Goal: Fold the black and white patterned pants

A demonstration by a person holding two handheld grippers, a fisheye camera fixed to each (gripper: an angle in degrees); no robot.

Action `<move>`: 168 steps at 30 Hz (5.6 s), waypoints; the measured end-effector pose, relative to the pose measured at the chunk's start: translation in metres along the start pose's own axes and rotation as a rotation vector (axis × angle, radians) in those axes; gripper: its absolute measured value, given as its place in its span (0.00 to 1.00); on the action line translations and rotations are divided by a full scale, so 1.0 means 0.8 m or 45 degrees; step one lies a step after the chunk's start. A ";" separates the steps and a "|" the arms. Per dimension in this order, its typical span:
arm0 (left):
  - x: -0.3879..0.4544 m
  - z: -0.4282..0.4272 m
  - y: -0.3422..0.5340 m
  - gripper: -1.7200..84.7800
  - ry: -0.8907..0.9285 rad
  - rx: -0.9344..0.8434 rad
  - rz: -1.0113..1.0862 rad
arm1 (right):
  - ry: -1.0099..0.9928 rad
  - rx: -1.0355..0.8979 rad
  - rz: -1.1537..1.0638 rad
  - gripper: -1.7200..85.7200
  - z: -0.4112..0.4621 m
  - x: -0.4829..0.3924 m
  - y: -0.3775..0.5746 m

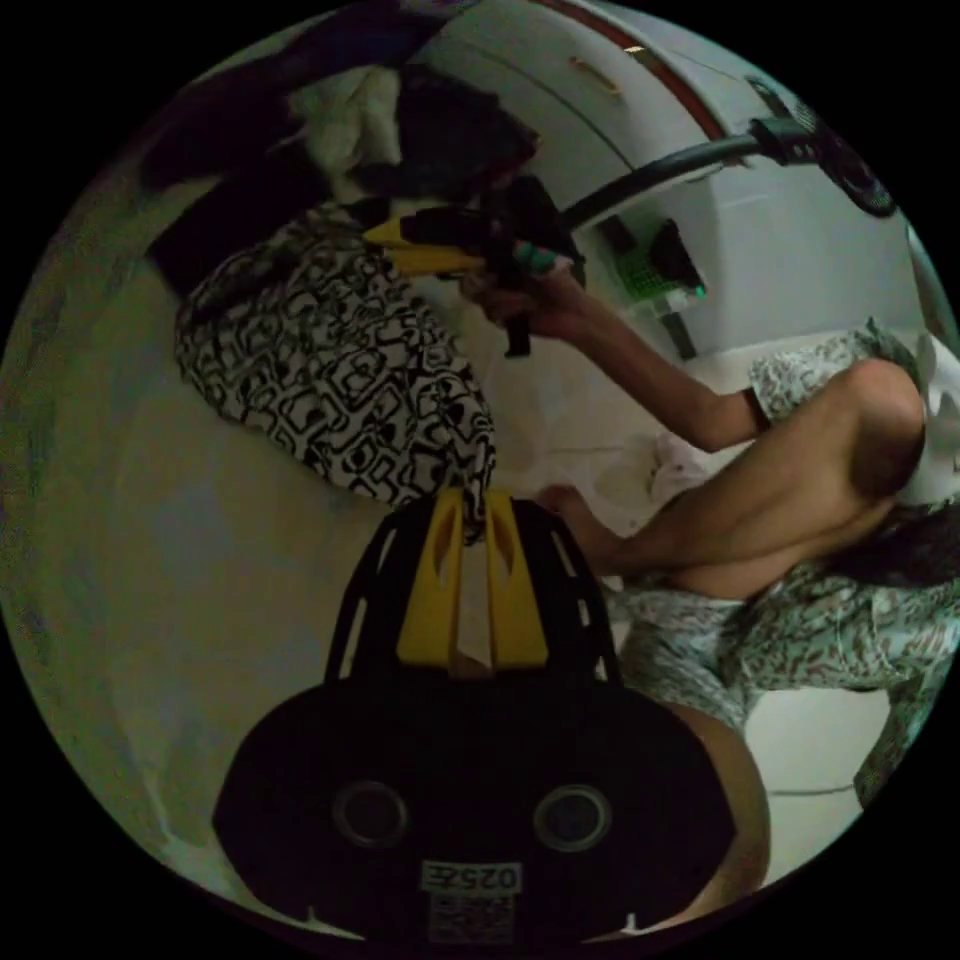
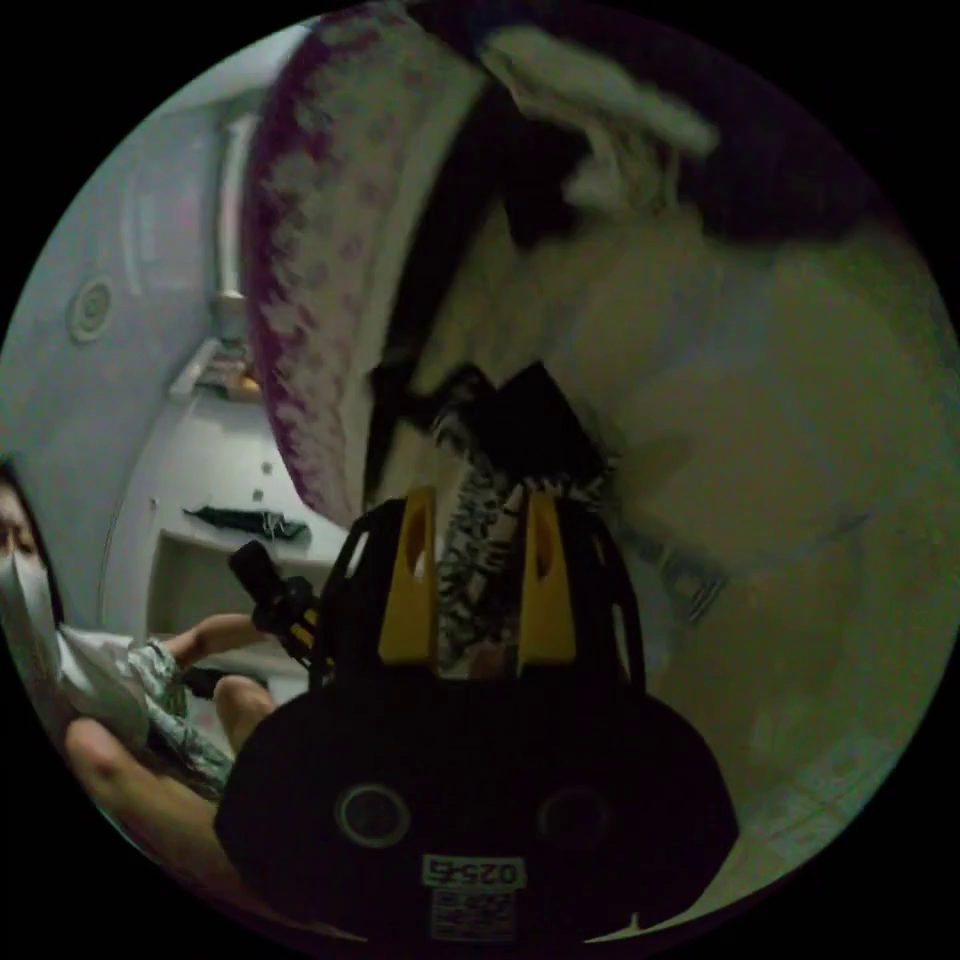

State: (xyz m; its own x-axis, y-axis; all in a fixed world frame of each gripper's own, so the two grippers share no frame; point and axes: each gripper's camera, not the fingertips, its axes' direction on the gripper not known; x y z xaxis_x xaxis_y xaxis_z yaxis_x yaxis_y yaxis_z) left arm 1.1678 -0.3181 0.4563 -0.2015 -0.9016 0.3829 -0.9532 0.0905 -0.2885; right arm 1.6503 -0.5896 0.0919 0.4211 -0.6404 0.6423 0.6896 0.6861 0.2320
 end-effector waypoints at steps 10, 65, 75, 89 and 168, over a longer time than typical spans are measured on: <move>-0.008 -0.043 0.213 0.01 -0.124 0.113 -0.452 | -0.271 -0.244 -0.135 0.02 0.122 -0.042 0.092; 0.204 0.083 0.548 0.08 -0.472 0.660 -0.213 | -0.213 -0.093 0.136 0.03 0.119 -0.014 0.283; 0.247 0.055 0.602 0.03 -0.833 0.640 -0.230 | -0.215 -0.136 0.007 0.02 0.108 -0.072 0.274; 0.315 -0.284 0.766 0.00 0.000 1.567 -0.026 | -0.916 0.015 -0.731 0.01 -0.040 -0.364 0.236; -0.004 -0.557 0.981 0.11 -0.508 0.693 -1.330 | 1.010 -0.799 -0.744 0.19 0.502 -0.470 -0.102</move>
State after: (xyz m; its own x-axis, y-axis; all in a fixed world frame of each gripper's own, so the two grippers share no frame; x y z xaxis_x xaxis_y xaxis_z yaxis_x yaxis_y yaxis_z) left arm 0.3198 -0.0555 0.6192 0.7704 -0.5105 0.3819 -0.3794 -0.8485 -0.3689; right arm 1.1988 -0.2658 0.1249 0.0403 -0.9906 -0.1308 0.9770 0.0665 -0.2025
